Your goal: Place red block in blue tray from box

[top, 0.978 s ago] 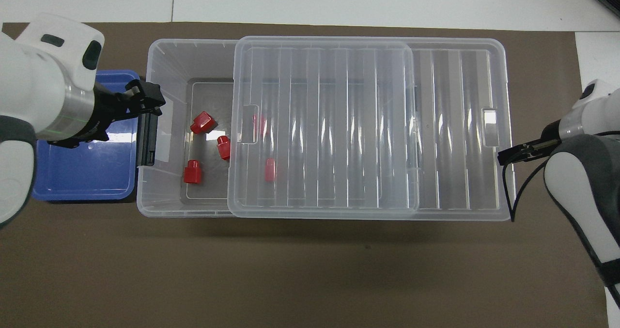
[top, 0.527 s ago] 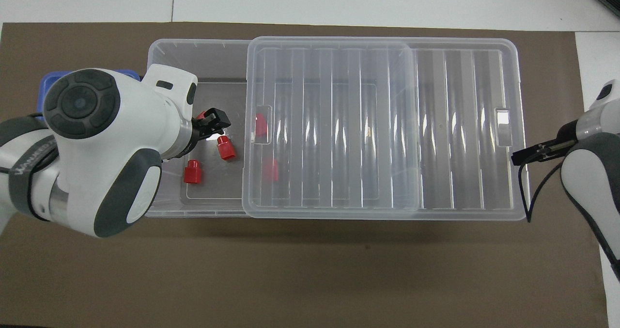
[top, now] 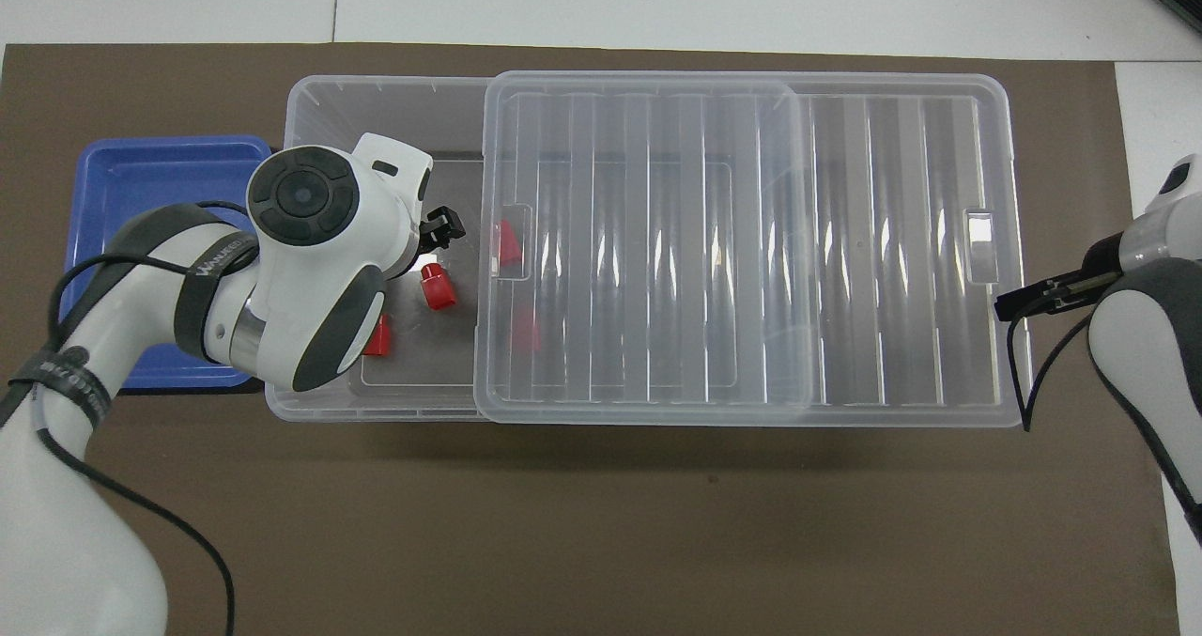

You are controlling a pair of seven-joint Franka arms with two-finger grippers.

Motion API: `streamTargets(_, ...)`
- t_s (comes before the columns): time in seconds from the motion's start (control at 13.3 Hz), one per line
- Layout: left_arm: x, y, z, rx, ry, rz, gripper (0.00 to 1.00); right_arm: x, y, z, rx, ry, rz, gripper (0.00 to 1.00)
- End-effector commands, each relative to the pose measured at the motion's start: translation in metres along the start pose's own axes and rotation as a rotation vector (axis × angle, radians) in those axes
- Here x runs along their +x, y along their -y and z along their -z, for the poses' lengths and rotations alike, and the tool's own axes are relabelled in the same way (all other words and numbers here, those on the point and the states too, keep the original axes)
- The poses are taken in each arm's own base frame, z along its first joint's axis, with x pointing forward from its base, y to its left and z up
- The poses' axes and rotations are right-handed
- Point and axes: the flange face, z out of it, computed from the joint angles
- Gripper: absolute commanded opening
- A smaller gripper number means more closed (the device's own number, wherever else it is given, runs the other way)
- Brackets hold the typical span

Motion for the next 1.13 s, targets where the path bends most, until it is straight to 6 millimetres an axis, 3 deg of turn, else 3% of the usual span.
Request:
streamTargets(0.0, 0.002, -0.001, -0.020, -0.008, -0.032, -0.010, 1.00, -0.008, -0.011, 0.002, -0.019, -0.006, 0.007, 1.00)
streamTargets(0.3, -0.019, 0.004, -0.045, -0.017, -0.026, -0.029, 1.00, -0.013, -0.026, 0.002, -0.023, -0.009, -0.021, 1.00)
streamTargets(0.45, -0.029, 0.005, -0.052, -0.012, -0.017, -0.039, 1.00, -0.013, -0.025, 0.002, -0.022, -0.006, -0.024, 1.00)
streamTargets(0.68, -0.045, 0.004, -0.059, -0.007, -0.007, -0.064, 0.98, -0.010, -0.015, 0.017, -0.032, -0.028, -0.036, 1.00)
streamTargets(0.75, -0.047, 0.003, -0.060, -0.001, -0.002, -0.068, 0.92, -0.007, -0.008, 0.024, -0.035, -0.036, -0.062, 1.00)
streamTargets(0.83, -0.048, 0.004, -0.058, 0.002, -0.001, -0.070, 0.76, -0.006, 0.003, 0.035, -0.041, -0.055, -0.086, 1.00)
streamTargets(1.05, -0.044, 0.009, -0.057, 0.026, 0.016, -0.074, 0.00, -0.007, 0.034, 0.059, -0.045, -0.081, -0.181, 1.00)
